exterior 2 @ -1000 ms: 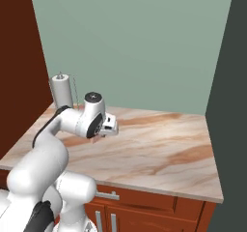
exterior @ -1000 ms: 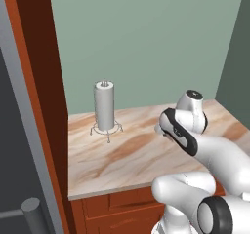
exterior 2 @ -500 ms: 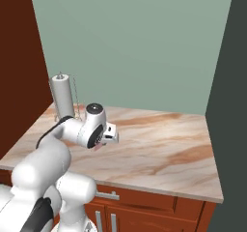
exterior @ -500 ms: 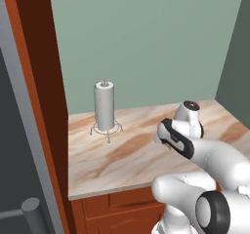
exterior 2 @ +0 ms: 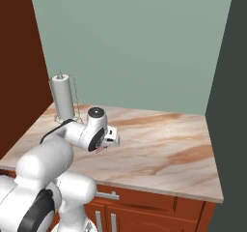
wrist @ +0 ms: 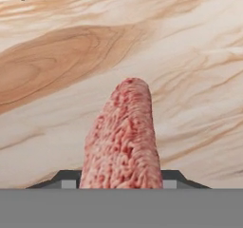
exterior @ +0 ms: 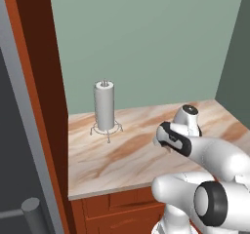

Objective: Open the fridge, remove the pear, eggplant, and steak, and place them on any counter.

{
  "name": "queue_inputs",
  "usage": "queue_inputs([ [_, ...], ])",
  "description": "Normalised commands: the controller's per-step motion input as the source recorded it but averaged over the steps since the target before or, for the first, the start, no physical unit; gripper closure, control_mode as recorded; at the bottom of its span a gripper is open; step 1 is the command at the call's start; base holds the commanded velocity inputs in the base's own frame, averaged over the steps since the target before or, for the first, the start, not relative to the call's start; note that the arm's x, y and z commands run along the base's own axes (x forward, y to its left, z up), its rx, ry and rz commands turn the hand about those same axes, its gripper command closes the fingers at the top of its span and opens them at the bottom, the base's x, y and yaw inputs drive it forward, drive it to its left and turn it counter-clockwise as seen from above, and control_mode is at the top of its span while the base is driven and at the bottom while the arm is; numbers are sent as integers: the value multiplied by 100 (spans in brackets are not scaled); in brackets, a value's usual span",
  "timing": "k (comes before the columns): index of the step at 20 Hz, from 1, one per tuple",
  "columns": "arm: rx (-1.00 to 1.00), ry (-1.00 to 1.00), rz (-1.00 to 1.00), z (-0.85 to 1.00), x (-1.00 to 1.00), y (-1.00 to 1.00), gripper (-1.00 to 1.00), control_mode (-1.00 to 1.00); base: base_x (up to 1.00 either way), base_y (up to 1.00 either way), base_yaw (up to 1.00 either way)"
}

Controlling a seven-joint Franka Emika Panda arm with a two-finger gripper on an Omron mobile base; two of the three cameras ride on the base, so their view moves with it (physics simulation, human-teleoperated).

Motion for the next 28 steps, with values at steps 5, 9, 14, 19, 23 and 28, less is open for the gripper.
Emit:
queue_inputs([
  [5, 0, 0, 3, 1, 1, -1, -100, -100, 0, 0, 0],
  [9, 0, -1, 9, 32, -7, 0, -100, -100, 0, 0, 0],
  [14, 0, -5, 10, 93, -20, 2, -100, -100, 0, 0, 0],
  [19, -2, -1, 11, 100, -42, 13, -100, -100, 0, 0, 0],
  [23, -10, -4, 6, 97, -74, 28, -100, -100, 0, 0, 0],
  [28, -6, -19, 0, 97, -82, 15, -100, -100, 0, 0, 0],
])
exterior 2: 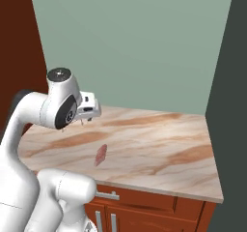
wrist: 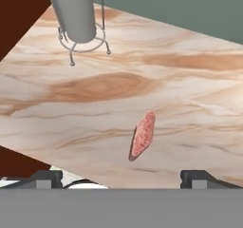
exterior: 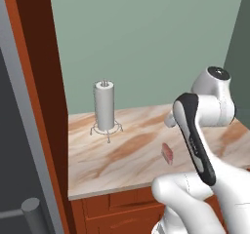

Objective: Open the fridge, remove the pear, eggplant, and steak, and place them on any counter.

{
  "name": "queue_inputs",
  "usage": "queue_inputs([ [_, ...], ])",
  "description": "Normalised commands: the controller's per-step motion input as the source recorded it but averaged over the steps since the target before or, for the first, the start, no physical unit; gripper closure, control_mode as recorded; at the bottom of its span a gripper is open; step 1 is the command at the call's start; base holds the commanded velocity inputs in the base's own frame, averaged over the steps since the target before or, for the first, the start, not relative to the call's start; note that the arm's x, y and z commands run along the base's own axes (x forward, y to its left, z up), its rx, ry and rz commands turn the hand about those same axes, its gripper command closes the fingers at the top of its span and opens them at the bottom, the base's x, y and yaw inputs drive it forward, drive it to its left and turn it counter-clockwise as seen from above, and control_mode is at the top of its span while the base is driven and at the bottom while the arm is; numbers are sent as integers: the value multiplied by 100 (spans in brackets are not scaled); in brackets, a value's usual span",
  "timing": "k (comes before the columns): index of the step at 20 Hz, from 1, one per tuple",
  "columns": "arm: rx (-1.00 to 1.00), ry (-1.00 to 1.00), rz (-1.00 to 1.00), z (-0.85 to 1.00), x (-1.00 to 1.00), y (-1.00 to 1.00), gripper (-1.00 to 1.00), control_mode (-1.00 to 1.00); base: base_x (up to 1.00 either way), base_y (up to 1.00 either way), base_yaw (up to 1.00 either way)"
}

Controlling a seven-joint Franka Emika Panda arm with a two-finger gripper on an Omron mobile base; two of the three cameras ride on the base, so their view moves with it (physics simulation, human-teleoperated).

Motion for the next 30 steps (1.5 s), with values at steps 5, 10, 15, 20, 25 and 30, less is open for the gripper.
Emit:
queue_inputs([
  [5, 0, -19, 0, 82, -66, 3, -100, -100, 0, 0, 0],
  [10, 3, -16, -2, 34, -51, 33, -100, -100, 0, 0, 0],
  [15, 0, -4, -7, 20, -43, -2, -100, -100, 0, 0, 0],
  [20, 0, 0, -3, 2, -14, -12, -100, -100, 0, 0, 0],
  [25, 0, 0, 0, 0, 0, 0, -100, -100, 0, 0, 0],
  [30, 0, 0, 0, 0, -5, 0, -100, 100, -70, -11, -1],
])
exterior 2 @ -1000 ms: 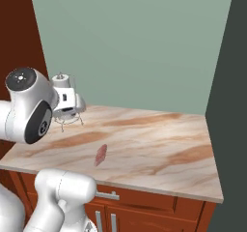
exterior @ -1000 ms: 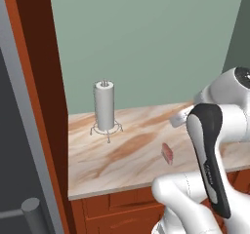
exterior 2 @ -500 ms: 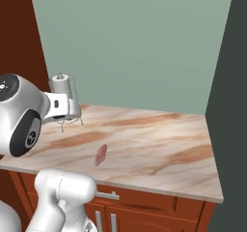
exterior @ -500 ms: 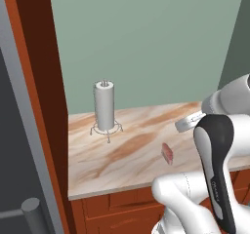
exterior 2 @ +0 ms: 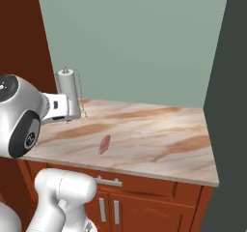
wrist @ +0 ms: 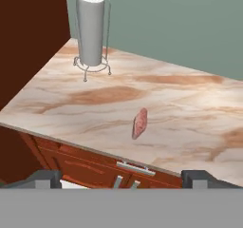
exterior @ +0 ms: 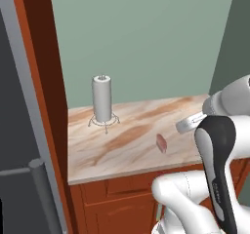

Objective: Open the fridge, remove the pear, eggplant, and steak, and place them on any counter.

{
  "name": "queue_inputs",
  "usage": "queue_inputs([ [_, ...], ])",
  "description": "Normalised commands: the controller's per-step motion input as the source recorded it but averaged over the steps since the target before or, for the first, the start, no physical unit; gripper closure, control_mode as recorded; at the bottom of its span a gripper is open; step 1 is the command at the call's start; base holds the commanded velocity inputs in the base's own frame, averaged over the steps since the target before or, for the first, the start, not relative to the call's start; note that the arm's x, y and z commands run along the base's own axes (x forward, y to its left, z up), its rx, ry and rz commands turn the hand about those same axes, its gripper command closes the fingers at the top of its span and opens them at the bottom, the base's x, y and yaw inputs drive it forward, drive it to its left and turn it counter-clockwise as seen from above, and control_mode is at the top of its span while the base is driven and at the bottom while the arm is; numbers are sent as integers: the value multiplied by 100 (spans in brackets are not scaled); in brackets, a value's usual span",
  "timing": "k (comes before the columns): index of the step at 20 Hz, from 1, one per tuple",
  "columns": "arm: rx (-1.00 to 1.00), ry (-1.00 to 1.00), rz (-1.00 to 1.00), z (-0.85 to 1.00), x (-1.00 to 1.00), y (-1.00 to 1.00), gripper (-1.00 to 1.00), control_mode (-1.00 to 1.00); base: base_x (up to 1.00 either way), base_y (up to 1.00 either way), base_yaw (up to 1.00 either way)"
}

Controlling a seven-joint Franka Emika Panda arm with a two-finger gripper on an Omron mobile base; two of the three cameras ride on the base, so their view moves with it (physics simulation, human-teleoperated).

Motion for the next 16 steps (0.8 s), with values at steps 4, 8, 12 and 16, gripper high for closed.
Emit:
queue_inputs([
  [4, 0, 0, 0, 0, 0, 0, -100, 100, -100, -42, -4],
  [8, 0, 0, 0, 0, 0, 0, -100, 100, -100, -41, -4],
  [12, 0, 0, 0, 0, 0, 0, -100, 100, -100, -15, -1],
  [16, 0, 0, 0, 0, 0, 0, -100, 100, -100, 6, 0],
])
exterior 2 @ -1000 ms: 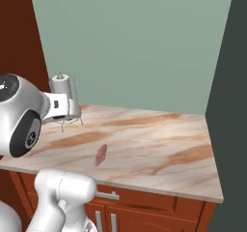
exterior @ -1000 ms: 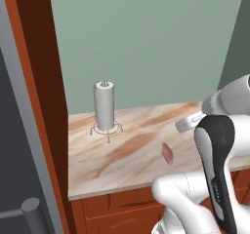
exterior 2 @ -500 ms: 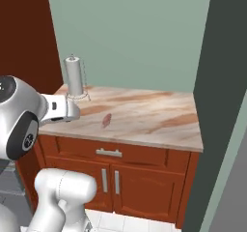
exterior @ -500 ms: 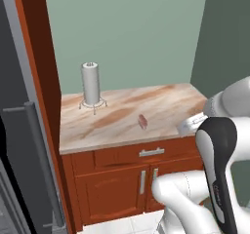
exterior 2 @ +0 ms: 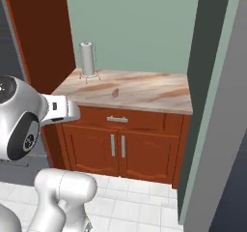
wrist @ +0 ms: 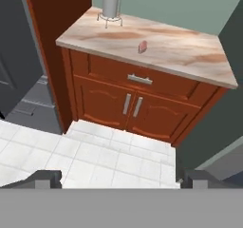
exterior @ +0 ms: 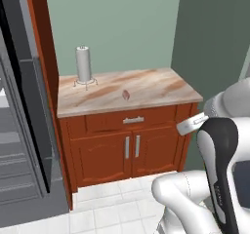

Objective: Open the fridge, remove the pear, eggplant, and steak, and place them on any counter.

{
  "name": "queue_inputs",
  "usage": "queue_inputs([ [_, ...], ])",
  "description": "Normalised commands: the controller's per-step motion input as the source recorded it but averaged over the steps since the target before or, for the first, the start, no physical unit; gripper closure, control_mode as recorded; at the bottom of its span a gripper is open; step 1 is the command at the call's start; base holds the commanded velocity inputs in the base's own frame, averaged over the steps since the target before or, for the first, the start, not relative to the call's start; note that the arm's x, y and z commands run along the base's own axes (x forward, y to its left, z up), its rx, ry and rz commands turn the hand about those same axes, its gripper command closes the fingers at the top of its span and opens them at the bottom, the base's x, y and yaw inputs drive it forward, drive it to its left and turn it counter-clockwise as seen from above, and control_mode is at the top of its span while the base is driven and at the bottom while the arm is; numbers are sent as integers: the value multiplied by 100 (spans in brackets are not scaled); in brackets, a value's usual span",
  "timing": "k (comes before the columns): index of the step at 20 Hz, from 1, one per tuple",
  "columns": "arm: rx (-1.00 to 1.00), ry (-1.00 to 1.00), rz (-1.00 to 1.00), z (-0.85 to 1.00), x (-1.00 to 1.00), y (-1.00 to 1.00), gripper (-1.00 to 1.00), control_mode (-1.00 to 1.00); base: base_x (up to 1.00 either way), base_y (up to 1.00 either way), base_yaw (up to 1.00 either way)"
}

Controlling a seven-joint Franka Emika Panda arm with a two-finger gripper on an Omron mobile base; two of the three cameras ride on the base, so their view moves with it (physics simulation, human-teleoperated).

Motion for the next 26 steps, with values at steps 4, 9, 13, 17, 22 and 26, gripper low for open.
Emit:
queue_inputs([
  [4, 0, 0, 0, 0, 0, 0, -100, 100, -91, 66, -10],
  [9, 0, 0, 0, 0, 0, 0, -100, 100, -10, 100, -19],
  [13, 0, 0, 0, 0, 0, 0, -100, 100, 0, 100, -15],
  [17, 0, 0, 0, 0, 0, 0, -100, 100, -13, 100, -11],
  [22, 0, 0, 0, 0, 0, 0, -100, 100, 0, 100, -6],
  [26, 0, 0, 0, 0, 0, 0, -100, 100, 27, 100, 0],
])
